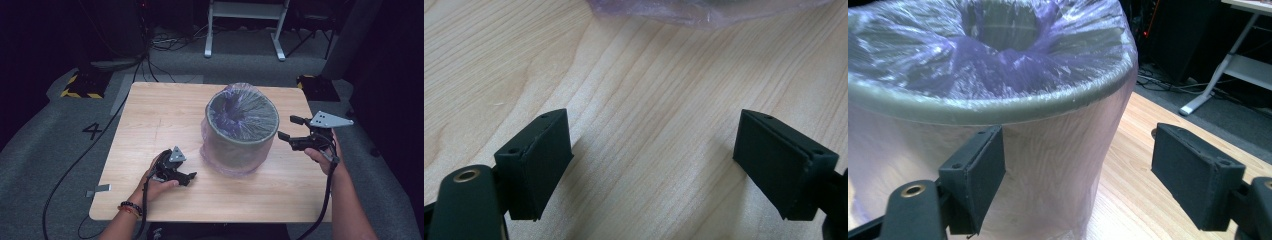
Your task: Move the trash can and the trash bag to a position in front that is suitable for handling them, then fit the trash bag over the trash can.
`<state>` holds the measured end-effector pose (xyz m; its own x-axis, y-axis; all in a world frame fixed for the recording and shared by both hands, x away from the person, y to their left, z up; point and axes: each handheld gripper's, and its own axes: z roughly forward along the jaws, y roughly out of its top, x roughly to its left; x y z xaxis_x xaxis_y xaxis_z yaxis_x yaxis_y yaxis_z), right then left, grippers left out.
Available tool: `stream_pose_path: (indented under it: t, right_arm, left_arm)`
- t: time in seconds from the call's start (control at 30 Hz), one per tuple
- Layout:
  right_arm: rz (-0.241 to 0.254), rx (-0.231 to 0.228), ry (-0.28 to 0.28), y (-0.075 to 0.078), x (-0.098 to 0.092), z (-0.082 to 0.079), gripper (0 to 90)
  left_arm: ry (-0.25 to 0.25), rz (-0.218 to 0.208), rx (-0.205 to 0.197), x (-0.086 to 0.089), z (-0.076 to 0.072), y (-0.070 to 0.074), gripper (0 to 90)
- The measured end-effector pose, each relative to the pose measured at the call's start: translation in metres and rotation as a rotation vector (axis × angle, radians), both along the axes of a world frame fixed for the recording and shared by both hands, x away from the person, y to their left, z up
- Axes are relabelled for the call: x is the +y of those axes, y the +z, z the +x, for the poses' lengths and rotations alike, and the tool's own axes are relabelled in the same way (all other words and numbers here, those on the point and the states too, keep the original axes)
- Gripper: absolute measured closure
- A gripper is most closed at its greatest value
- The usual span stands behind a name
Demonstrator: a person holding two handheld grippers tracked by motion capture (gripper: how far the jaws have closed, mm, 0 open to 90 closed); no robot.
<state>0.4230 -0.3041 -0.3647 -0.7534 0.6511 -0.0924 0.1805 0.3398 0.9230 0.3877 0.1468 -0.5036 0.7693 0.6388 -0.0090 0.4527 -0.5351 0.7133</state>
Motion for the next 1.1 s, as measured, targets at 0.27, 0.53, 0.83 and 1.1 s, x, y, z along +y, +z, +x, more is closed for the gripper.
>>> stream_pose_path:
  t: [0.27,0.53,0.83,1.1]
  right_arm:
    - [0.036,-0.013,0.007,0.007,-0.007,-0.005,20.3]
    - [0.054,-0.045,0.024,0.027,-0.003,-0.01,19.5]
    - [0.06,-0.043,0.019,0.038,-0.002,-0.004,19.1]
    - [0.046,-0.051,0.037,0.054,0.006,0.004,19.1]
  left_arm:
    - [-0.002,0.001,-0.001,0.0,0.0,0.0,15.3]
    - [-0.003,0.0,0.0,0.0,0.0,0.0,15.3]
    - [-0.005,0.0,0.0,0.0,0.0,0.0,15.2]
    - [-0.006,0.0,0.0,0.0,0.0,0.0,15.1]
